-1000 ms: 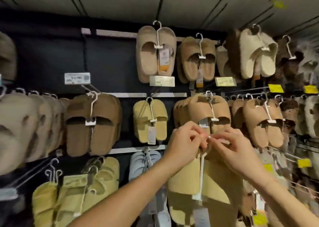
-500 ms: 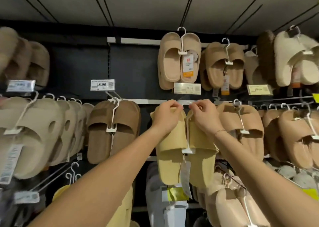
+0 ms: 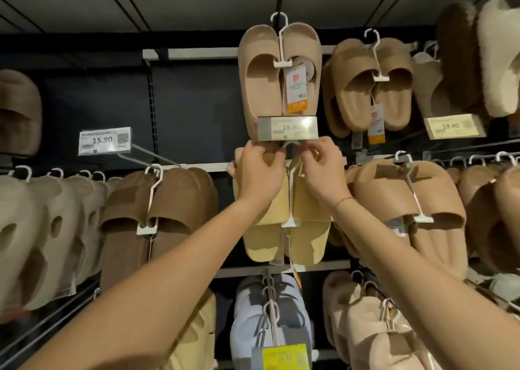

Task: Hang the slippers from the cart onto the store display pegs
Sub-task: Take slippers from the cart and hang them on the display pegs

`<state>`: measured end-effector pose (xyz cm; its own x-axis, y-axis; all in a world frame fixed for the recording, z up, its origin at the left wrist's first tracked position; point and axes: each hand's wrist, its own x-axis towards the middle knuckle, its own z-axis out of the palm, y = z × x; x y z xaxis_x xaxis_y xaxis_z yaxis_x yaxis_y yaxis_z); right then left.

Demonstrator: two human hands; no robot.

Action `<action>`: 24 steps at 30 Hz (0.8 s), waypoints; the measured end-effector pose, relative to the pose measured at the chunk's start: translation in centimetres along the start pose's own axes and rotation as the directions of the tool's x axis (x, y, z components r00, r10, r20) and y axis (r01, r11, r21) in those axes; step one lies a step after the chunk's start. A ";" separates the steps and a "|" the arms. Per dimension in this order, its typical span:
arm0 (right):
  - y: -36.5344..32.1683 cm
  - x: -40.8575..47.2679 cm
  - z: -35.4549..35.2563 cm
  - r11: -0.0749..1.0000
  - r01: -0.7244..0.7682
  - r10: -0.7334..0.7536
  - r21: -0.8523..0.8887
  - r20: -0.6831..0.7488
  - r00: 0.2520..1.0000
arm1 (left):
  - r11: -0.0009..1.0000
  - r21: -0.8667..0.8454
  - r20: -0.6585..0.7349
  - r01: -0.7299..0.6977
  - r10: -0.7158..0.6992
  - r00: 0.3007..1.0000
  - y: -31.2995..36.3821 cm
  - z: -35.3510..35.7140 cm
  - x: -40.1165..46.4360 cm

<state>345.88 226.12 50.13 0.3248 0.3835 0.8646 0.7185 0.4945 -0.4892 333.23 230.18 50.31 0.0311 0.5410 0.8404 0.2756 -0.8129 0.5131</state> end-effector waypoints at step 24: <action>13.8 5.6 11.9 0.911 -0.079 0.121 -0.405 0.079 0.990 | 0.931 0.225 0.061 0.288 -0.309 0.949 -13.6 9.2 6.5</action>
<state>350.28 244.31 46.87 0.3595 0.5008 0.7874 0.8779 0.1045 -0.4673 338.53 246.76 47.14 0.0028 0.7777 0.6287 0.4813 -0.5521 0.6808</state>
